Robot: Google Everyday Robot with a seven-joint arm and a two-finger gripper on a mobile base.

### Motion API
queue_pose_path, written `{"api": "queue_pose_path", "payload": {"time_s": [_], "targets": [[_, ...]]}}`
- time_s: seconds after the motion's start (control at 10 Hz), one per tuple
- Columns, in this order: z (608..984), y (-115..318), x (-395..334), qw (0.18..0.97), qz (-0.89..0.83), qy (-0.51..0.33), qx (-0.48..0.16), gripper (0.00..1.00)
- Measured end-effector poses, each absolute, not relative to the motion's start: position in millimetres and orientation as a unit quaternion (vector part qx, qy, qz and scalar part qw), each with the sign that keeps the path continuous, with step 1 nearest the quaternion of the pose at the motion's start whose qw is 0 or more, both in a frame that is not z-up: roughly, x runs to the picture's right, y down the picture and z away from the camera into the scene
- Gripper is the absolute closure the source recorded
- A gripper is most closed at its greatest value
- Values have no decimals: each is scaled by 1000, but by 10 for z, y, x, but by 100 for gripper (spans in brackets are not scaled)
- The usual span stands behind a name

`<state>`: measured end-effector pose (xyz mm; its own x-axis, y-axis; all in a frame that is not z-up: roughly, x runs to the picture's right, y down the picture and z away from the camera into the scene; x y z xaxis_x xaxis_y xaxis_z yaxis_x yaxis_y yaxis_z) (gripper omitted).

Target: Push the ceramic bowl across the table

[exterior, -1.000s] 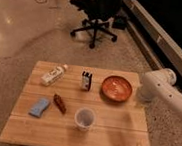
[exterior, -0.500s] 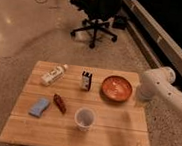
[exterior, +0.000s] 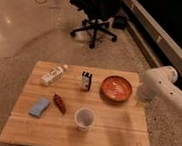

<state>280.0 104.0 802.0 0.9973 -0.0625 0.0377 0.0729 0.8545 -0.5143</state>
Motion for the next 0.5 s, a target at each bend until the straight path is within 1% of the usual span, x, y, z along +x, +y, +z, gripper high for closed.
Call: {"api": "queue_pose_path", "payload": {"time_s": [0.2, 0.3, 0.5], "targets": [[8199, 1178, 2844, 963, -34, -8, -267, 59], [8201, 1223, 2839, 963, -36, -10, -266, 59], [8100, 1091, 2798, 963, -43, -12, -264, 59]]}}
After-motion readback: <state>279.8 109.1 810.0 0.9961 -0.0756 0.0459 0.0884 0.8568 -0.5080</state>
